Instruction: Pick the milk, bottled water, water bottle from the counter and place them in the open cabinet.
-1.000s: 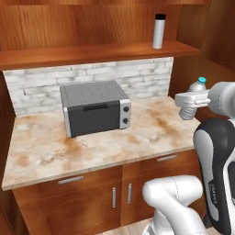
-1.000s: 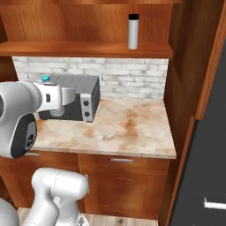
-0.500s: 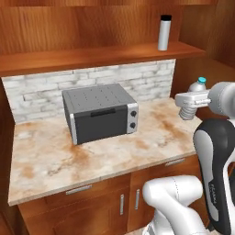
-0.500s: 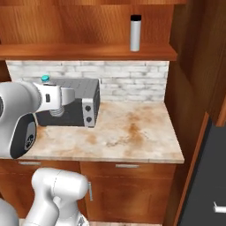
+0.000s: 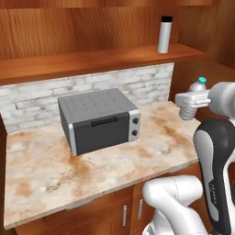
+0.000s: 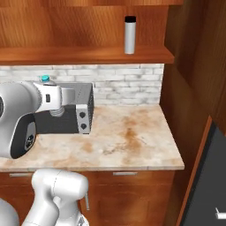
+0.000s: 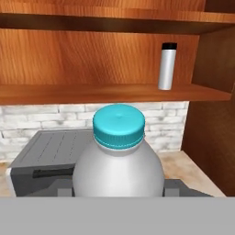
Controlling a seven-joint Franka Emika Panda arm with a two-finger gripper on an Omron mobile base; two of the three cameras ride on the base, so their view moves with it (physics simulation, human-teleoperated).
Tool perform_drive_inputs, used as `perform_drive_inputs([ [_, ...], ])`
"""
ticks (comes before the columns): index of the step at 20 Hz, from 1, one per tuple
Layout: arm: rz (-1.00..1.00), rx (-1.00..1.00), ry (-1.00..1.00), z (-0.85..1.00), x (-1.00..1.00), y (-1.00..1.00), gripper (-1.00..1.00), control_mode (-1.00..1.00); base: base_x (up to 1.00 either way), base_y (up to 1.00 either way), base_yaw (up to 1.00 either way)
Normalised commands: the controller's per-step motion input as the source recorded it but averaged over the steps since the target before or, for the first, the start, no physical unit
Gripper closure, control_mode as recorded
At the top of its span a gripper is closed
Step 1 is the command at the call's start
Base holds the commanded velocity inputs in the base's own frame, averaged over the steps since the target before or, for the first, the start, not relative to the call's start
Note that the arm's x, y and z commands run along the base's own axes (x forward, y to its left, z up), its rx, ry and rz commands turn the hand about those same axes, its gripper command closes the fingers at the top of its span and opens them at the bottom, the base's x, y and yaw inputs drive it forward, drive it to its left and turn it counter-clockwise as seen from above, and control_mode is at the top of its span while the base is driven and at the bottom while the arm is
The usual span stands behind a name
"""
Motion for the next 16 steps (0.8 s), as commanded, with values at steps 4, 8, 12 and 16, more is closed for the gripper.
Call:
perform_drive_inputs([
  [4, 0.0, 0.0, 0.0, 0.0, 0.0, 0.0, 1.0, 1.0, 0.38, 0.34, -0.15],
  [8, 0.0, 0.0, 0.0, 0.0, 0.0, 0.0, 1.0, 1.0, 0.18, 0.42, -0.04],
  [12, 0.0, 0.0, 0.0, 0.0, 0.0, 0.0, 1.0, 1.0, 0.17, 0.29, 0.01],
  [16, 0.0, 0.0, 0.0, 0.0, 0.0, 0.0, 1.0, 1.0, 0.03, 0.12, 0.11],
])
